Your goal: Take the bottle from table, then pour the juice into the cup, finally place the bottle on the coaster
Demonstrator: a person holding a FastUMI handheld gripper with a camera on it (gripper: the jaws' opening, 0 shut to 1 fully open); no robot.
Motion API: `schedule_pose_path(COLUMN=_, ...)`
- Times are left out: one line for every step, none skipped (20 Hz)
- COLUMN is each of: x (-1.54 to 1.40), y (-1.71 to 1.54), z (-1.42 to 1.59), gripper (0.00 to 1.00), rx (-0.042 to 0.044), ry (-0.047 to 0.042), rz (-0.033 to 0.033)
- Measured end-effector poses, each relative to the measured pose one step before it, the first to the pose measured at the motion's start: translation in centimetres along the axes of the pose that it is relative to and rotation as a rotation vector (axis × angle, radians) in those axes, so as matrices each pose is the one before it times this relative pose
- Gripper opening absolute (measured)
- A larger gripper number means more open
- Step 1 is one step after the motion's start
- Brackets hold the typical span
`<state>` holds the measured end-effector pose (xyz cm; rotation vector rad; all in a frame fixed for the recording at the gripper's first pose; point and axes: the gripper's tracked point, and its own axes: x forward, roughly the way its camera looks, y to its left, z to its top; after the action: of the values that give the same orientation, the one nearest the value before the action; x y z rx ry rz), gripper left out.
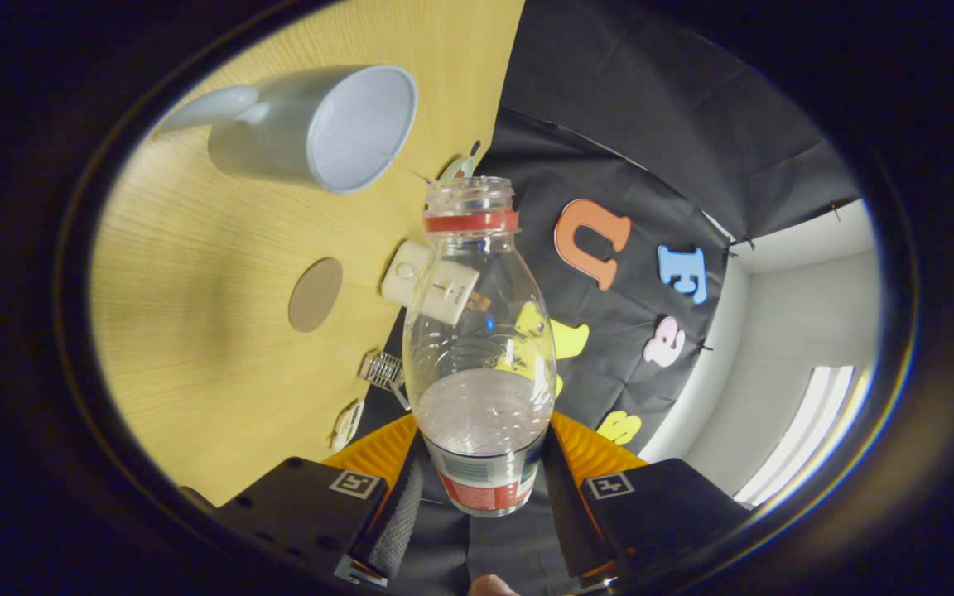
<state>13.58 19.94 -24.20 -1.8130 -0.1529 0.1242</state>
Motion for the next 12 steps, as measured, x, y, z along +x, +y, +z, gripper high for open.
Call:
schedule_pose_path(x=-0.044, y=0.035, z=-0.004, gripper=0.76, rx=0.00335, ry=0.00006, rz=0.00190)
schedule_pose_path(x=0.030, y=0.118, z=0.054, gripper=0.76, rx=0.00618, ry=-0.00012, rz=0.00440)
schedule_pose_path(x=-0.097, y=0.103, z=0.039, gripper=0.76, rx=0.00755, ry=0.00139, rz=0.00234)
schedule_pose_path(x=0.038, y=0.104, z=0.060, gripper=0.76, rx=0.00741, ry=-0.00042, rz=0.00270)
schedule_pose_path(x=-0.044, y=0.060, z=-0.004, gripper=0.76, rx=0.00919, ry=0.00080, rz=0.00111)
schedule_pose_path(x=0.058, y=0.187, z=-0.006, gripper=0.76, rx=0.00925, ry=-0.00063, rz=0.00410)
schedule_pose_path(x=-0.044, y=0.054, z=0.012, gripper=0.76, rx=0.00332, ry=0.00144, rz=0.00202)
schedule_pose_path(x=0.001, y=-0.036, z=0.095, gripper=0.76, rx=-0.00162, ry=-0.00088, rz=-0.00212)
schedule_pose_path(x=-0.071, y=-0.031, z=0.133, gripper=0.76, rx=-0.00715, ry=0.00022, rz=-0.00085)
schedule_pose_path(x=-0.017, y=-0.107, z=0.081, gripper=0.76, rx=-0.00973, ry=-0.00336, rz=-0.00155)
schedule_pose_path(x=-0.098, y=-0.069, z=0.111, gripper=0.76, rx=-0.01277, ry=-0.00322, rz=-0.00102)
schedule_pose_path(x=-0.061, y=-0.084, z=0.078, gripper=0.76, rx=-0.01237, ry=-0.00349, rz=0.00288)
